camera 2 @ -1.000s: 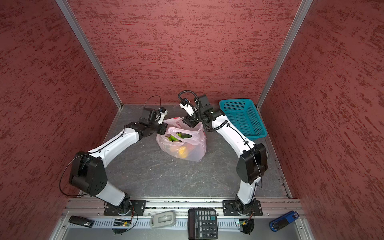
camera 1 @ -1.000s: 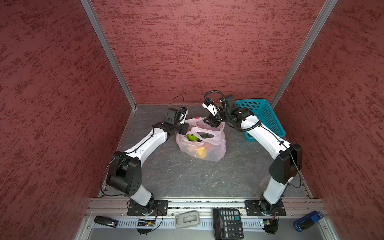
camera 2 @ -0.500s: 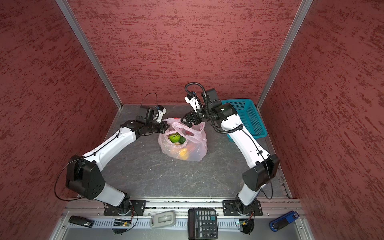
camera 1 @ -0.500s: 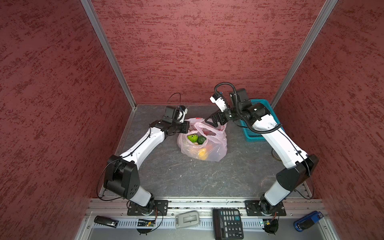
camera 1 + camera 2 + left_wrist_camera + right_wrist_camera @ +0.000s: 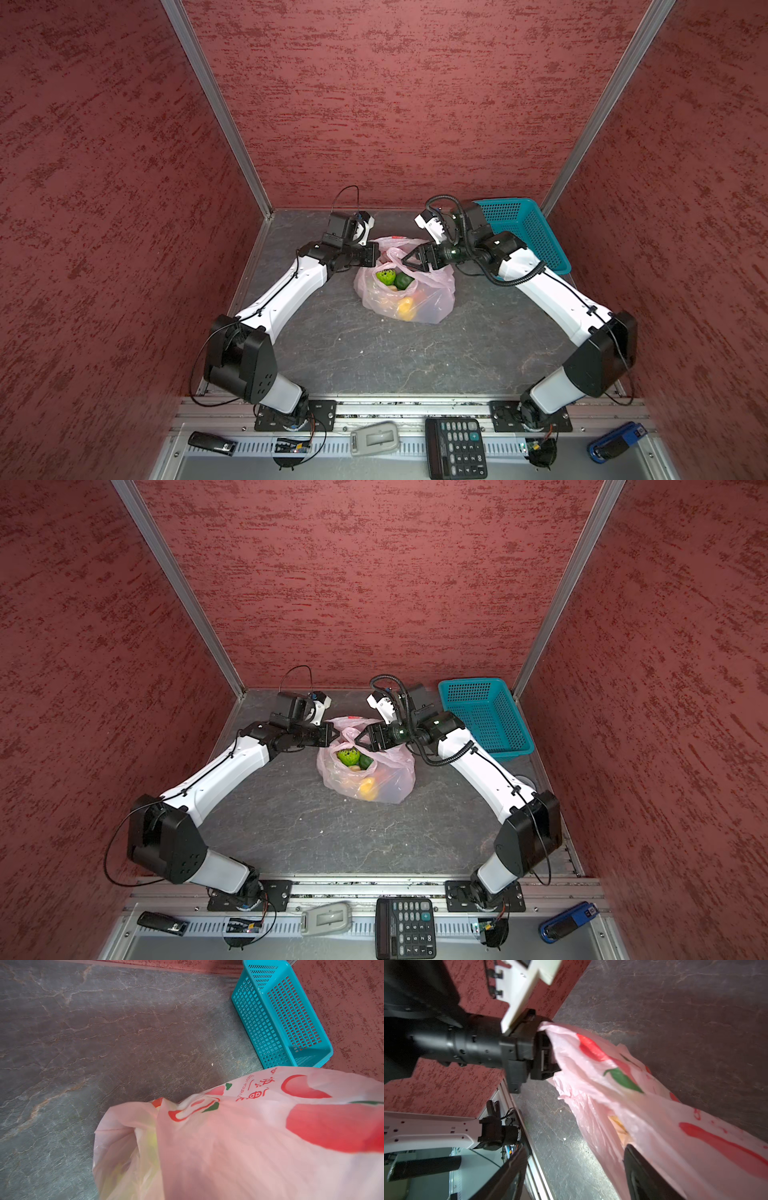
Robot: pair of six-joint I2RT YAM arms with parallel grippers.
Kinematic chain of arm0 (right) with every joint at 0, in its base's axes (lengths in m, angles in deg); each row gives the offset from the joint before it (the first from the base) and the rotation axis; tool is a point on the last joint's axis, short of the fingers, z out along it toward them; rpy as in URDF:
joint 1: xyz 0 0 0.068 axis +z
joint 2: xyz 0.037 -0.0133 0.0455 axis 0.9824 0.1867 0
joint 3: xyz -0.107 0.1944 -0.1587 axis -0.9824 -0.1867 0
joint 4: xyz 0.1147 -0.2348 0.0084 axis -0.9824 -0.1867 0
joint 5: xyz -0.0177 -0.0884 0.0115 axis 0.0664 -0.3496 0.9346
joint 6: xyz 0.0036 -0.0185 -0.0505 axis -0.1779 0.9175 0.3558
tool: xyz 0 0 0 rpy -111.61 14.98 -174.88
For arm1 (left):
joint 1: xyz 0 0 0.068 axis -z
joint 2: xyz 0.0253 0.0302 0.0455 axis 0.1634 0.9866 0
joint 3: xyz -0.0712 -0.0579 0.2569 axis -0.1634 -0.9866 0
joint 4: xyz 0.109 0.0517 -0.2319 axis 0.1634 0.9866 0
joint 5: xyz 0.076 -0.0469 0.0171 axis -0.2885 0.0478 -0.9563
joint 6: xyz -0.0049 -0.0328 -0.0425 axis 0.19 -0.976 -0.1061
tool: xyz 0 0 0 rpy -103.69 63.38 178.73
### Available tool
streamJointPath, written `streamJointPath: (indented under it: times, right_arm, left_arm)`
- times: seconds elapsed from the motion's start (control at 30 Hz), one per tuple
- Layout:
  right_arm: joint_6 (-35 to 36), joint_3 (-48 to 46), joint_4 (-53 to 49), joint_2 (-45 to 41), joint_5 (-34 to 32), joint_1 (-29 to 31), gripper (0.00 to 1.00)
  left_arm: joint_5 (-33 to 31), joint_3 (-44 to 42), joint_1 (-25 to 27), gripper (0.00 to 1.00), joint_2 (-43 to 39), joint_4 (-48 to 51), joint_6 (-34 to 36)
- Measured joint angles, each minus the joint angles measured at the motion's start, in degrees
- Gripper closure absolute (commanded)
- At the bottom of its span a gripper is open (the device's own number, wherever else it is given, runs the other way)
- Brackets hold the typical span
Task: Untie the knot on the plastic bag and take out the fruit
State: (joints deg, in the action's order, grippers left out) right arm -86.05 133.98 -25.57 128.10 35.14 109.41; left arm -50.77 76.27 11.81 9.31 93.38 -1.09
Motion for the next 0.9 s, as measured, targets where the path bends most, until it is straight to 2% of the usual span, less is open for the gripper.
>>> streamJointPath:
  times: [0.2,0.37,0.6,0.73,0.8,0.9]
  right_arm:
    - [-1.14,-6.82,4.44,2.25,-3.67,0.00,0.35]
    - [-1.01,-15.50,1.31,3.30,-13.14,0.02,0.41]
    - [-2.69,-13.68,-7.72,4.20,-26.38,0.17,0.42]
    - [-2.49,-10.73,-12.70,3.76,-29.66,0.35,0.26]
    - [-1.75,-8.81,-15.13,3.17,-29.07,0.37,0.19]
    - [-0.98,-3.61,-19.26,2.14,-26.23,0.35,0.13]
  left_arm:
    - [-0.07,-2.01,-0.17,1.00,-1.62,-0.20,0.00]
    - [0.00,-3.58,-0.72,1.00,-2.12,-0.52,-0.04]
    - [0.33,-4.90,-1.68,1.00,-2.21,-0.63,-0.04]
    - [1.18,-5.16,-2.10,1.00,-2.58,-0.72,-0.09]
    - [1.60,-5.16,-2.08,1.00,-2.86,-0.90,-0.22]
    - [1.62,-5.16,-1.75,1.00,-3.28,-1.49,-0.66]
